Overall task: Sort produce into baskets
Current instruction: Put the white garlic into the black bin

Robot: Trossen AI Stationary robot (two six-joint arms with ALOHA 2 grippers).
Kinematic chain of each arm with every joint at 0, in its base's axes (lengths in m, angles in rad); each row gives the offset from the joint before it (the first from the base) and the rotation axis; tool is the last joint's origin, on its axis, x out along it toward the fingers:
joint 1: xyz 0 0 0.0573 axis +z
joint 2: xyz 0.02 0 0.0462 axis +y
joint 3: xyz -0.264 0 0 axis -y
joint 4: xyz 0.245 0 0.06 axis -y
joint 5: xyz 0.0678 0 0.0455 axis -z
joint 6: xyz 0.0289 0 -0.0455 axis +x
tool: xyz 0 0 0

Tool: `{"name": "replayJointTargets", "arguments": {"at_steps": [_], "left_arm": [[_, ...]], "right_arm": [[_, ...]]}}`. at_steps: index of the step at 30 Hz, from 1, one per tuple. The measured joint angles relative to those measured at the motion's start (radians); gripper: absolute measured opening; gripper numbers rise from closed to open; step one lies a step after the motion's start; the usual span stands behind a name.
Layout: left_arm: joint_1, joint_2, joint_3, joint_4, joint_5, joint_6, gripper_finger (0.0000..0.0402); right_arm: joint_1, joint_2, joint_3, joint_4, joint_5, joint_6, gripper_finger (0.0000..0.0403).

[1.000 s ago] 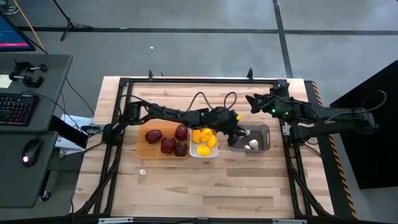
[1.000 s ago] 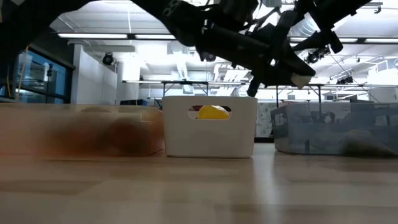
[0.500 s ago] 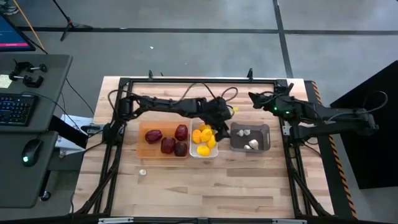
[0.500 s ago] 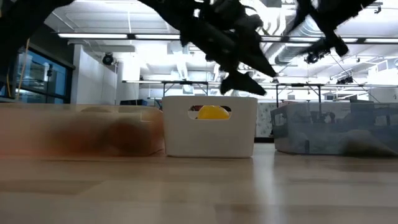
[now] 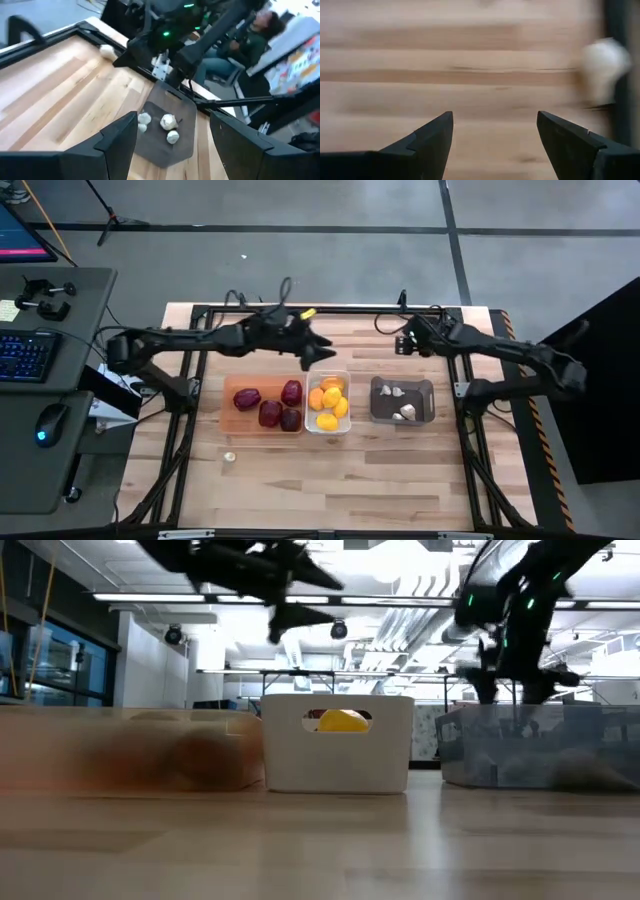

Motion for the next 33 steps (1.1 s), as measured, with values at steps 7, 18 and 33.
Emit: {"name": "replayJointTargets", "arguments": {"at_steps": [7, 18, 33], "left_arm": [[0.004, -0.15, -0.169, 0.007, -0.133, -0.135, 0.0234], [0.023, -0.256, -0.195, 0.04, -0.164, -0.157, 0.0234], [0.171, -0.527, -0.194, 0.026, 0.017, -0.162, 0.0234]], "right_arm": [[-0.231, 0.235, 0.017, -0.124, 0.154, -0.164, 0.0275], [-0.364, 0.351, 0.018, 0.012, 0.221, -0.091, 0.0246], [-0.423, 0.503, 0.024, 0.049, 0.091, -0.028, 0.0245]]}}
